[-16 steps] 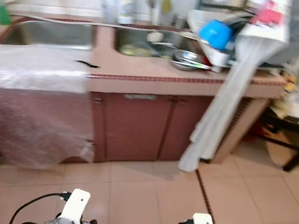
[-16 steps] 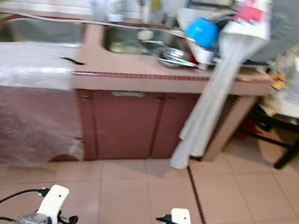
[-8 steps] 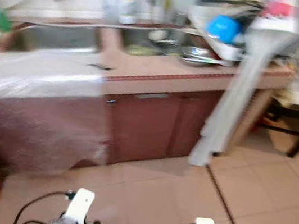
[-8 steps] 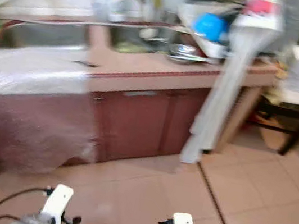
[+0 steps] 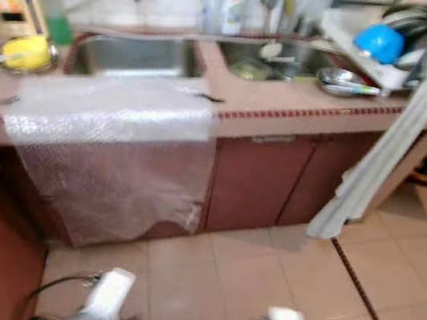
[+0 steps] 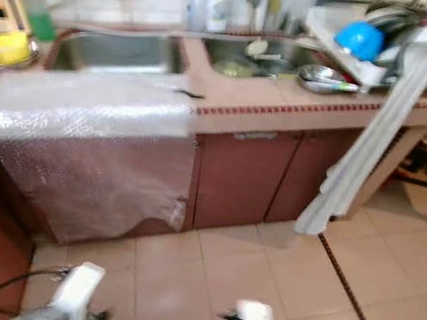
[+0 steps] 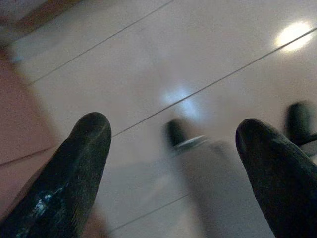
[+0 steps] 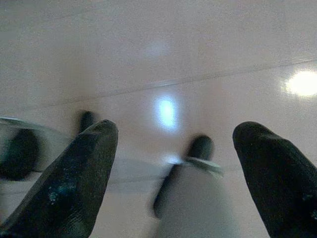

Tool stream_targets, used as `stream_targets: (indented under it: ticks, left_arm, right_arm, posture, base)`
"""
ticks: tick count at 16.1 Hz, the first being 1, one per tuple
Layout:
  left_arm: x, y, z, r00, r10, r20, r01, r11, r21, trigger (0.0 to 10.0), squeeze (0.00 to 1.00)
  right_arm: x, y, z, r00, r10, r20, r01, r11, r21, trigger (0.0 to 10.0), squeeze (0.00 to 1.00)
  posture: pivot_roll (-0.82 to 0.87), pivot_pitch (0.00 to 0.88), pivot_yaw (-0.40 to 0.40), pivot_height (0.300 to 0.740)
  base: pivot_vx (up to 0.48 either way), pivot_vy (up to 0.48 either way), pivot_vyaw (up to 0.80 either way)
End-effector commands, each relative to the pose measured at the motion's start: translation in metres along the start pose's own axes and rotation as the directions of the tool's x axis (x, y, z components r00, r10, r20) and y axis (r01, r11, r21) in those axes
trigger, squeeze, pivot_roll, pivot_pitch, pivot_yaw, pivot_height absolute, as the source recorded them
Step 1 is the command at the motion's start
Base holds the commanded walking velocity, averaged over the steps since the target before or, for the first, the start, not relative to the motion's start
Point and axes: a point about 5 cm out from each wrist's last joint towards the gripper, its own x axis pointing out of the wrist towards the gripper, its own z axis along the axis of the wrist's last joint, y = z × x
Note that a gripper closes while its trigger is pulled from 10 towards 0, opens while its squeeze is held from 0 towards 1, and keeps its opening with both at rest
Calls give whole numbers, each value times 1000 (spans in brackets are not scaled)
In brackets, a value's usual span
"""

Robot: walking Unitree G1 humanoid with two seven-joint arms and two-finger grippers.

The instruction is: Kitchen organization

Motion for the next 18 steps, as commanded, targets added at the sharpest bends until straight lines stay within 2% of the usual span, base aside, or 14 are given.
stream_targets:
  ticks: [1, 8, 11, 18]
  left_arm:
    - [1, -4, 8, 1000, -9, 24, 9, 1000, 3, 10000, 0]
    - [1, -4, 10, 999, -6, 36, 6, 1000, 9, 10000, 0]
    - [1, -5, 10, 999, -13, 36, 12, 999, 40, 10000, 0]
    - [1, -5, 9, 999, -17, 33, 16, 999, 44, 10000, 0]
  right_arm:
    - [-2, -10, -1, 1000, -27, -7, 27, 1000, -4, 10000, 0]
    - [-2, -10, -1, 1000, -20, -5, 20, 999, -27, 10000, 0]
    - [-2, -10, -1, 1000, -21, -7, 21, 999, -35, 10000, 0]
    - [-2, -8, -4, 1000, -17, -17, 16, 999, -49, 10000, 0]
  posture:
    - [-13, 0, 56, 740]
    - [-12, 0, 55, 740]
    - [-12, 0, 55, 740]
    - [-12, 0, 56, 740]
  base:
    - [0, 247, 0]
    - [0, 0, 0]
    - [0, 0, 738]
    - [0, 0, 644]
